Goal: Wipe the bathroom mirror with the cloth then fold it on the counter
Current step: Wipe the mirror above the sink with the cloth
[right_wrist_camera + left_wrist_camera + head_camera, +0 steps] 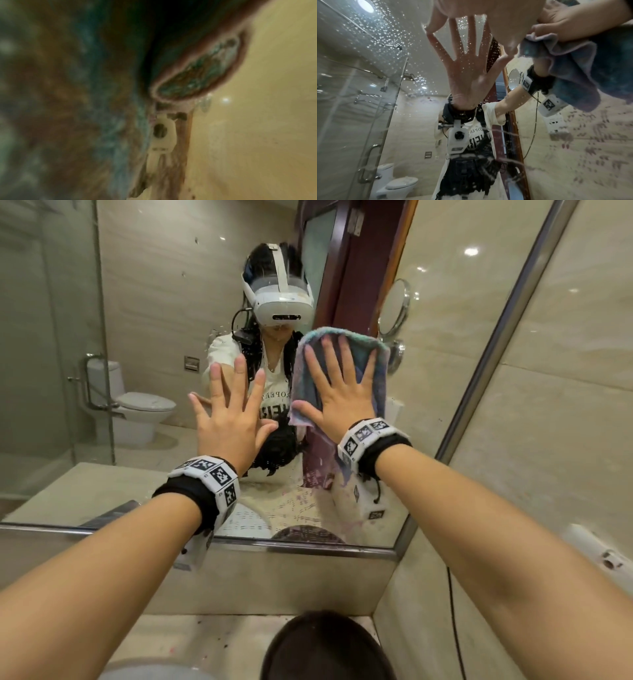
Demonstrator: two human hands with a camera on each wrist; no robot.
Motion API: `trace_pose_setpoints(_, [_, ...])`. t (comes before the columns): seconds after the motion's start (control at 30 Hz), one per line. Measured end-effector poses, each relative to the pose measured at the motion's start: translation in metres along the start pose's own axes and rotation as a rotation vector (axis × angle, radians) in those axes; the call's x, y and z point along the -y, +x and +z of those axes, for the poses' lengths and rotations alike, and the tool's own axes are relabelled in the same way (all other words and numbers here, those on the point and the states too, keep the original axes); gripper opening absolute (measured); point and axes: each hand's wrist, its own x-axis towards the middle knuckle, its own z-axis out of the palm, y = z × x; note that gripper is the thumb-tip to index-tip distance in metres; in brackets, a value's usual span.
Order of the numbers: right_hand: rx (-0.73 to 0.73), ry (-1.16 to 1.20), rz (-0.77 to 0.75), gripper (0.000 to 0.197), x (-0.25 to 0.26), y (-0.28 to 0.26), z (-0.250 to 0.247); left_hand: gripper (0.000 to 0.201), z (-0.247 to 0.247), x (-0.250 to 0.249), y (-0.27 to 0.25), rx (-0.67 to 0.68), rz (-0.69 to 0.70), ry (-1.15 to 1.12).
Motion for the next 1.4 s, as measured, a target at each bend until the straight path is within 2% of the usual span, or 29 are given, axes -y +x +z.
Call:
trace_pose_setpoints(0.03, [0.019,-0.003,-0.047,0.082,0.007,-0.004,0.004,0.084,-0.001,0.001,0.000,0.004,0.001,0.000])
trace_pose_setpoints(0.1, [0.118,-0.052,-0.303,0.081,0.016,-0.013,0.013,0.086,-0.002,0.003,0.000,0.012,0.010,0.000])
trace_pose_setpoints(0.17, [0.137,-0.124,-0.505,0.078,0.015,-0.015,0.017,0.087,-0.004,0.005,-0.001,0.021,0.028,0.002])
trace_pose_setpoints(0.23, [0.091,-0.154,-0.564,0.078,0.009,-0.009,0.018,0.087,-0.004,0.007,-0.001,0.030,0.030,0.008])
trace_pose_setpoints(0.27, [0.071,-0.139,-0.542,0.078,0.006,-0.008,0.016,0.087,-0.004,0.007,-0.001,0.033,0.029,0.009])
trace_pose_setpoints(0.3, [0.057,-0.102,-0.463,0.078,0.004,-0.007,0.013,0.087,-0.005,0.007,-0.001,0.038,0.026,0.006])
trace_pose_setpoints(0.43, [0.006,0.106,0.106,0.085,0.004,-0.012,0.012,0.092,-0.005,0.000,0.000,0.093,-0.020,-0.029])
trace_pose_setpoints(0.47, [0.018,0.132,0.176,0.086,0.007,-0.016,0.014,0.094,-0.005,-0.003,0.000,0.112,-0.037,-0.036])
trace_pose_setpoints(0.53, [0.078,0.129,0.171,0.087,0.013,-0.028,0.022,0.099,-0.005,-0.010,0.000,0.144,-0.074,-0.060])
trace_pose_setpoints(0.6, [0.125,0.108,0.080,0.086,0.015,-0.045,0.032,0.103,-0.004,-0.017,0.001,0.154,-0.099,-0.082])
trace_pose_setpoints(0.67, [0.111,0.137,0.034,0.085,0.011,-0.059,0.039,0.106,-0.003,-0.023,-0.001,0.149,-0.120,-0.090])
trace_pose_setpoints(0.7, [0.102,0.161,0.061,0.084,0.007,-0.062,0.043,0.109,-0.001,-0.026,-0.002,0.145,-0.130,-0.092])
trace_pose_setpoints(0.73, [0.101,0.184,0.148,0.085,0.002,-0.064,0.046,0.112,0.000,-0.030,-0.002,0.144,-0.141,-0.092])
trace_pose_setpoints(0.77, [0.090,0.207,0.309,0.087,-0.004,-0.066,0.049,0.114,0.001,-0.034,-0.002,0.146,-0.151,-0.096])
trace_pose_setpoints(0.83, [-0.008,0.276,0.720,0.094,-0.022,-0.069,0.053,0.118,0.004,-0.040,-0.001,0.148,-0.175,-0.109])
trace_pose_setpoints(0.87, [-0.045,0.320,0.867,0.097,-0.032,-0.071,0.055,0.118,0.005,-0.043,-0.001,0.145,-0.185,-0.116])
trace_pose_setpoints(0.9, [-0.056,0.349,0.934,0.098,-0.040,-0.075,0.057,0.118,0.006,-0.045,-0.001,0.140,-0.186,-0.122])
trace_pose_setpoints(0.97, [-0.052,0.359,0.924,0.095,-0.048,-0.083,0.063,0.114,0.008,-0.048,-0.003,0.129,-0.171,-0.126])
trace_pose_setpoints(1.1, [0.015,0.301,0.867,0.090,-0.032,-0.093,0.068,0.111,0.011,-0.050,-0.005,0.128,-0.175,-0.141])
trace_pose_setpoints(1.23, [-0.006,0.217,0.573,0.086,-0.045,-0.077,0.053,0.110,0.012,-0.050,-0.005,0.110,-0.169,-0.127])
trace_pose_setpoints(1.27, [-0.029,0.212,0.557,0.086,-0.052,-0.068,0.050,0.110,0.012,-0.050,-0.006,0.106,-0.168,-0.127])
trace_pose_setpoints(1.3, [-0.053,0.218,0.613,0.087,-0.059,-0.060,0.048,0.109,0.013,-0.050,-0.006,0.100,-0.168,-0.127])
trace_pose_setpoints(1.4, [-0.173,0.306,0.946,0.092,-0.066,-0.048,0.051,0.108,0.016,-0.050,-0.008,0.083,-0.162,-0.114])
